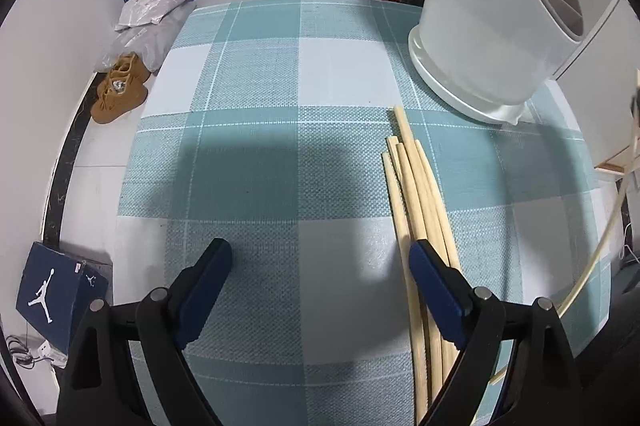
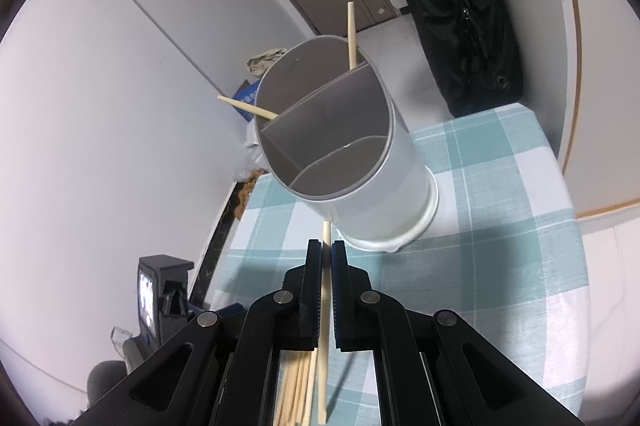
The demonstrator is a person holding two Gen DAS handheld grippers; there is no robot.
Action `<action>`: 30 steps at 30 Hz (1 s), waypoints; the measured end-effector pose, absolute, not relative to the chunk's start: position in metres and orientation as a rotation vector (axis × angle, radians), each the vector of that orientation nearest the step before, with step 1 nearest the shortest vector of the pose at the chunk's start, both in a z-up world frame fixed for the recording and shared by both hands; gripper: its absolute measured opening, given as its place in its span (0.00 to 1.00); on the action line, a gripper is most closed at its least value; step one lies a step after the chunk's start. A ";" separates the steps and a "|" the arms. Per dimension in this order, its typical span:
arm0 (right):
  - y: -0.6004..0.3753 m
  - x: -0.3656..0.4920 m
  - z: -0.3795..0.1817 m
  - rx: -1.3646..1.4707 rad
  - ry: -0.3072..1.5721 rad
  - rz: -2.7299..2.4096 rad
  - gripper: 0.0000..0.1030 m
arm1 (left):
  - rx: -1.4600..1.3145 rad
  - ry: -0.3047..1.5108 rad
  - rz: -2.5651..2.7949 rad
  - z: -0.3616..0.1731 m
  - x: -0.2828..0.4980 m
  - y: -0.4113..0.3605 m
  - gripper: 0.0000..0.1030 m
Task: Organize utensils
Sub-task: 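Grasp a chopstick with the left gripper while the right gripper lifts its chopstick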
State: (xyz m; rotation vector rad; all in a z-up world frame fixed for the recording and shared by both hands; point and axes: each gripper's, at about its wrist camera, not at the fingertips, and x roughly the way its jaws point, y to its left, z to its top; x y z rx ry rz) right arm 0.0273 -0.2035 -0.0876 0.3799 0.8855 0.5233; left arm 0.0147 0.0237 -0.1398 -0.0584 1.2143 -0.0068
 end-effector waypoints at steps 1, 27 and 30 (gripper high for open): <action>-0.205 0.027 -0.088 0.382 0.887 0.523 0.04 | -0.051 1.214 -0.003 -0.140 0.015 0.021 0.85; -0.225 0.040 -0.087 0.360 0.855 0.515 0.04 | 0.055 1.259 -0.025 -0.142 0.039 -0.010 0.02; -0.224 0.042 -0.088 0.356 0.860 0.521 0.04 | 0.016 1.263 -0.034 -0.141 0.042 -0.005 0.02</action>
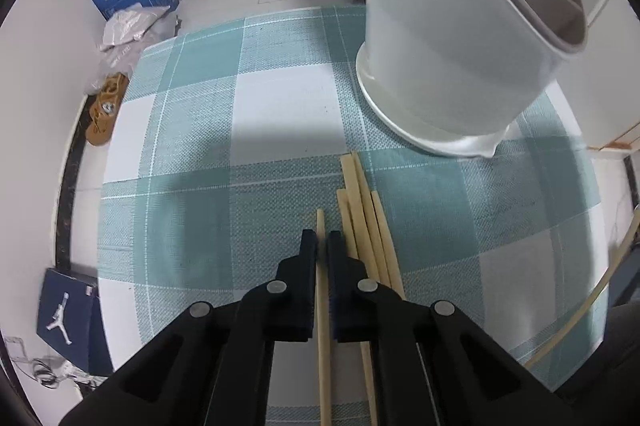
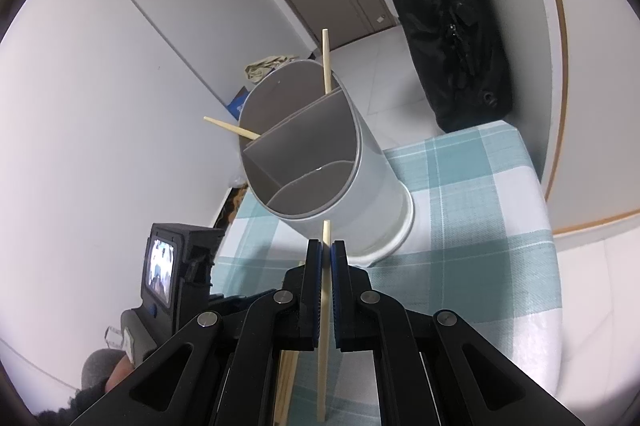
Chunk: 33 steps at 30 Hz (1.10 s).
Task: Organize utensils
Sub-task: 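Grasp a chopstick with the left gripper while the right gripper lifts its chopstick, then carry both chopsticks above the white holder and insert them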
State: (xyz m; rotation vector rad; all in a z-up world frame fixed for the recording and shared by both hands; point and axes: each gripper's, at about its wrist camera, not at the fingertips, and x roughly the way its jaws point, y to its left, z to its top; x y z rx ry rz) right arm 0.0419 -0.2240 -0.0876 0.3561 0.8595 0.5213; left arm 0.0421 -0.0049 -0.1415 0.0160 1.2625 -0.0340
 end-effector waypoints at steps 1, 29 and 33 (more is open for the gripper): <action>-0.224 0.043 -0.088 0.352 0.860 0.522 0.04 | -0.020 1.262 -0.040 -0.141 0.044 -0.001 0.02; -0.204 0.011 -0.066 0.291 0.726 0.527 0.03 | -0.158 0.783 -0.158 -0.037 -0.011 0.013 0.02; -0.202 -0.001 -0.055 0.266 0.664 0.515 0.03 | -0.142 0.773 -0.163 -0.032 -0.018 0.014 0.02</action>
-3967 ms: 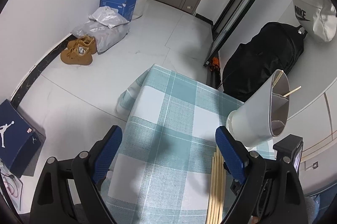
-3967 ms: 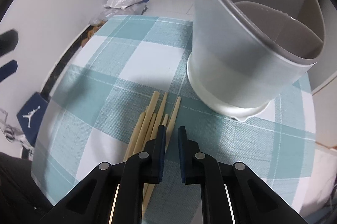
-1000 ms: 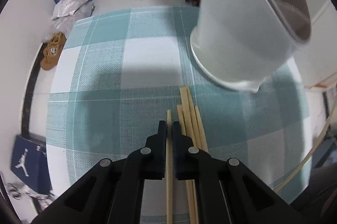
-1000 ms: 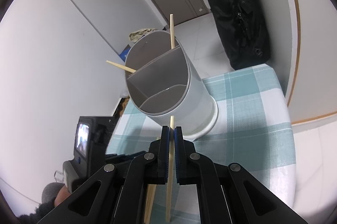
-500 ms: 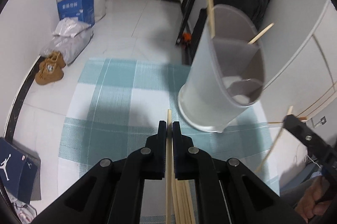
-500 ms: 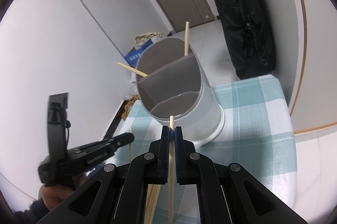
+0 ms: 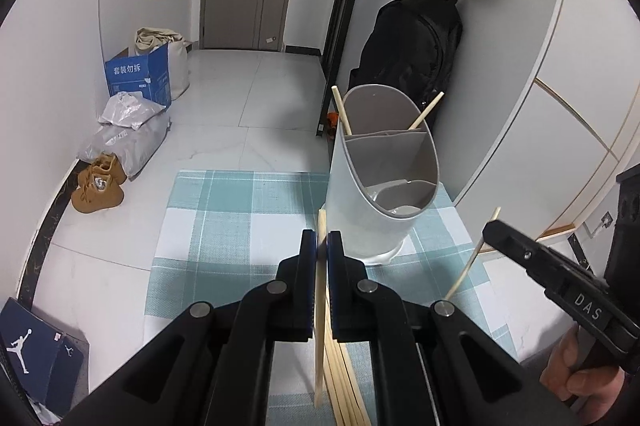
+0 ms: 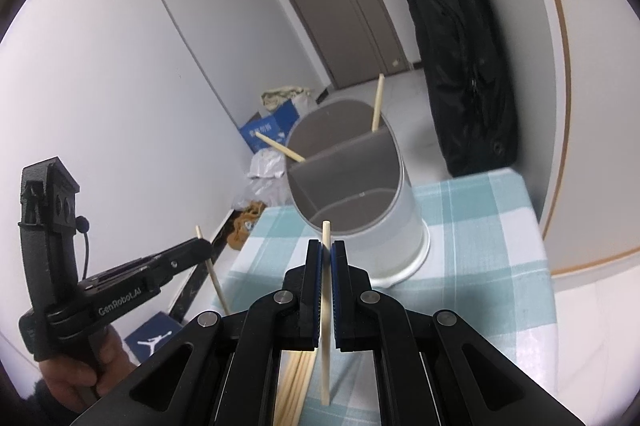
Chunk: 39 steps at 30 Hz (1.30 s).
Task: Organize utensils
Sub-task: 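Carry both chopsticks above the white holder and insert them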
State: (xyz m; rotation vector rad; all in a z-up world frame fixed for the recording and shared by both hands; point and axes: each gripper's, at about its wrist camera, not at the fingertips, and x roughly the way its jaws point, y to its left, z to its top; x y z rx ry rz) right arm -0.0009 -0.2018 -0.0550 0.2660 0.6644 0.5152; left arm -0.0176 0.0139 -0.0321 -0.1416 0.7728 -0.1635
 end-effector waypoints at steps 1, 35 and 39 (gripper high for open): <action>-0.201 -0.003 -0.053 0.261 0.654 0.516 0.03 | -0.137 0.771 -0.165 -0.031 -0.019 0.013 0.02; -0.200 0.016 0.019 0.266 0.539 0.516 0.03 | -0.119 0.733 -0.217 0.057 -0.004 0.002 0.01; -0.204 0.030 0.032 0.276 0.525 0.511 0.03 | -0.128 0.731 -0.215 0.068 0.009 0.000 0.01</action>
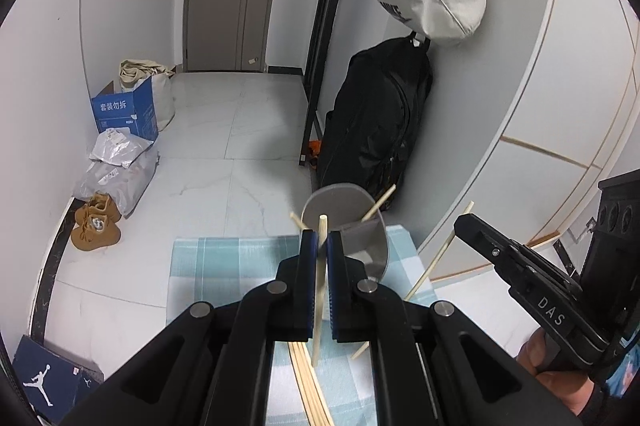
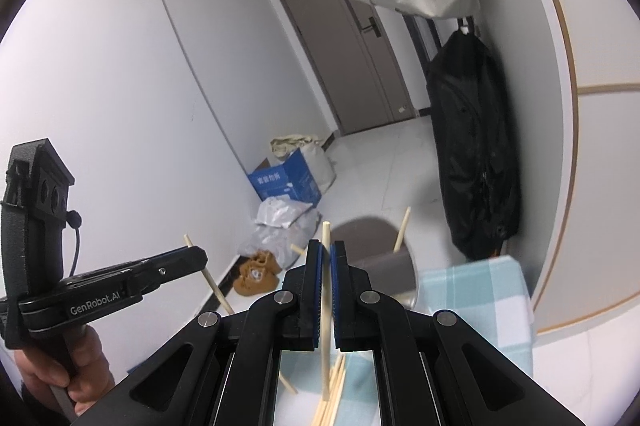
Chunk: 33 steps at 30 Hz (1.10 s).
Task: Organize utensils
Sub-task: 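Carry both chopsticks above the white holder and insert them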
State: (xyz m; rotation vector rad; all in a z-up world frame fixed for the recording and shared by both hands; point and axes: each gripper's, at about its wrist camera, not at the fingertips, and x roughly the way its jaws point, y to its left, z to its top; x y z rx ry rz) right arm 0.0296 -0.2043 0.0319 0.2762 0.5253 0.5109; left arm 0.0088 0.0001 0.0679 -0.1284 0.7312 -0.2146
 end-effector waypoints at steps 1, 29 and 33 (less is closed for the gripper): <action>-0.205 0.033 0.037 0.278 0.522 0.510 0.03 | -0.129 0.728 -0.217 0.072 0.013 0.000 0.01; -0.206 0.164 0.076 0.280 0.454 0.489 0.03 | -0.186 0.661 -0.213 0.097 0.112 -0.012 0.01; -0.205 0.171 0.061 0.274 0.477 0.488 0.03 | -0.193 0.670 -0.198 0.080 0.120 -0.010 0.01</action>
